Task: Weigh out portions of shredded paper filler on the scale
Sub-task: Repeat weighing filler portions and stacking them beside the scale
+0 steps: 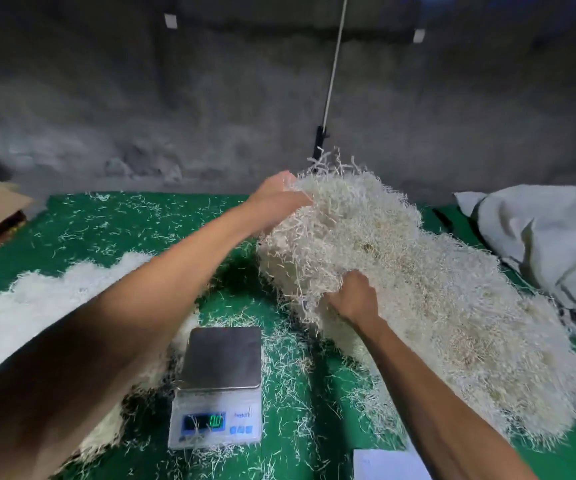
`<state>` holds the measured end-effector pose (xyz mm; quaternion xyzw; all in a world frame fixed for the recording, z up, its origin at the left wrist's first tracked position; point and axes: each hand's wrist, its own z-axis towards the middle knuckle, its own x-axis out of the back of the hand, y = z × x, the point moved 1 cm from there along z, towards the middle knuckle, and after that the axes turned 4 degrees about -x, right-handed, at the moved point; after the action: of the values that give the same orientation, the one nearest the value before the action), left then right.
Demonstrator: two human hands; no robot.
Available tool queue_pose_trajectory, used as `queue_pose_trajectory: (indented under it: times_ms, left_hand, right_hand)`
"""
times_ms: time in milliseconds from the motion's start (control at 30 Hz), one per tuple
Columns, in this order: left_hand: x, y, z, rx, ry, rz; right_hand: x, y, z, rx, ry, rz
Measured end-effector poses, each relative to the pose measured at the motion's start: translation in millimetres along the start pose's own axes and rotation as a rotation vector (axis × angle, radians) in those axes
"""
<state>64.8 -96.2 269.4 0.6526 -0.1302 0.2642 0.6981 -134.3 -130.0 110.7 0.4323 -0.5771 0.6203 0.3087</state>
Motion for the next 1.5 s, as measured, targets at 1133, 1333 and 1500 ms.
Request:
queue_pose_trajectory:
  times_ms: [1133, 1333, 1500]
  left_hand:
    - [94, -85, -28, 0.055, 0.431, 0.141]
    - [93, -67, -31, -0.082, 0.426, 0.157]
    - [103, -44, -33, -0.095, 0.320, 0.062]
  right_hand:
    - [9, -7, 22, 0.188, -0.317, -0.243]
    - [23, -88, 8, 0.374, -0.092, 0.114]
    - [41, -175, -22, 0.439, -0.163, 0.652]
